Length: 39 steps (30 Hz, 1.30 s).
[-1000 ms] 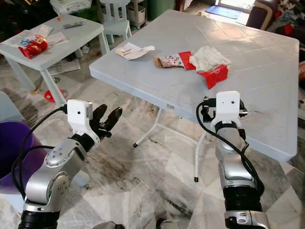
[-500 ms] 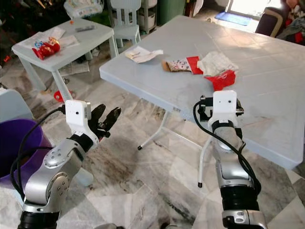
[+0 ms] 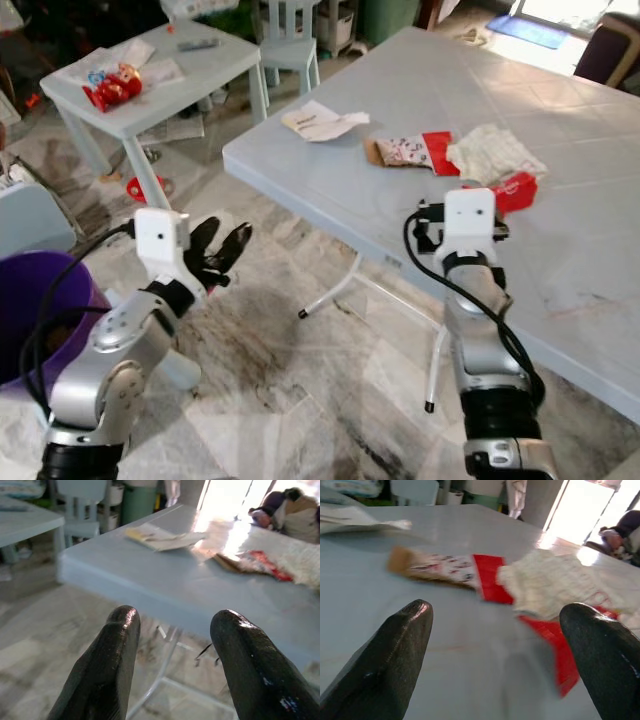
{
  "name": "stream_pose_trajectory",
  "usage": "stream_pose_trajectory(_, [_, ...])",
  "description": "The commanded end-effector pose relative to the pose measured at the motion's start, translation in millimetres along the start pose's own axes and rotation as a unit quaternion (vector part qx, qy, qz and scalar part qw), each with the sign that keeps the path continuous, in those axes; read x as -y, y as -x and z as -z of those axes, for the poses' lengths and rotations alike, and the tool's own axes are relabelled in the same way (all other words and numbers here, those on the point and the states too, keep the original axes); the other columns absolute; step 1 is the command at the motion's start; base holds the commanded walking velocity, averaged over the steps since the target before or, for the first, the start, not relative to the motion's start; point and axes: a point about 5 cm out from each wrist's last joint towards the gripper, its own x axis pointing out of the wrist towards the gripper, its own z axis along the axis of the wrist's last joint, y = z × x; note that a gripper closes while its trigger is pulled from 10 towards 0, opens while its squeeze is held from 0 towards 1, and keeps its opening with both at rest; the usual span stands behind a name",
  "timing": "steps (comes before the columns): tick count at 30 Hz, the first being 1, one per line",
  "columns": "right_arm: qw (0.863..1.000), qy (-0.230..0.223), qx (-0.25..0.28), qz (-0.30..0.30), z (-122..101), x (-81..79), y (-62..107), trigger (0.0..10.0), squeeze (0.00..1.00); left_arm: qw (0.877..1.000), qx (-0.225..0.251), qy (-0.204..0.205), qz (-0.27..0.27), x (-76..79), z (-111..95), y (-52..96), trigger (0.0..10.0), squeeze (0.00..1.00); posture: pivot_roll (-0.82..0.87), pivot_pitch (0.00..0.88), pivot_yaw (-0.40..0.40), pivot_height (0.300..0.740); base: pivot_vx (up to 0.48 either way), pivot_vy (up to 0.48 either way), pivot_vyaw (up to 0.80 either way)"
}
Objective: Picking trash to rubbish bin
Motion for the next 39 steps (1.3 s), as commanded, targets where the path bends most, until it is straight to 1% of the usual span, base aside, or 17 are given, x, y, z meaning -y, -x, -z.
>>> stream_pose_trajectory(1, [1.0,0.004,-0.001,0.013,0.9,10.5,0.5,10.0,0.0,1.0,-0.005,-0.002,0.01,6.9,3.2,-1.8,10.0,0.0,0.11,0.119,-0.031,0.74,0.352,0.0,0.0])
stream_pose_trajectory(18, [1.0,0.007,-0.003,0.009,0.6,10.3,-0.4,10.0,0.0,1.0,-0.012,-0.003,0.005,7.3,6.8,-3.4,10.0,0.0,0.11,0.124,-0.039,0.74,0.456,0.0,0.0])
stream_pose_trajectory(21, [1.0,0.007,-0.003,0.007,0.9,9.6,-0.3,10.0,0.0,1.0,-0.006,0.006,0.005,8.0,6.3,-3.2,10.0,0.0,0.1,0.122,-0.04,0.74,0.0,0.0,0.0])
stream_pose_trajectory(23, [1.0,0.007,-0.004,0.006,1.0,9.2,-0.1,10.0,0.0,1.0,-0.006,0.001,0.01,9.6,6.4,-3.3,10.0,0.0,0.1,0.122,-0.04,0.74,0.0,0.0,0.0])
stream_pose_trajectory(34, [1.0,0.007,-0.004,0.003,1.0,9.1,-0.4,10.0,0.0,1.0,0.002,0.005,0.013,10.2,4.6,-3.9,10.0,0.0,0.1,0.119,-0.041,0.74,0.0,0.0,0.0])
stream_pose_trajectory(39, [1.0,0.007,-0.003,0.001,0.4,7.6,-1.0,10.0,0.0,1.0,0.003,0.005,0.014,9.9,4.5,-4.3,10.0,0.0,0.11,0.116,-0.042,0.74,0.0,-0.261,0.0])
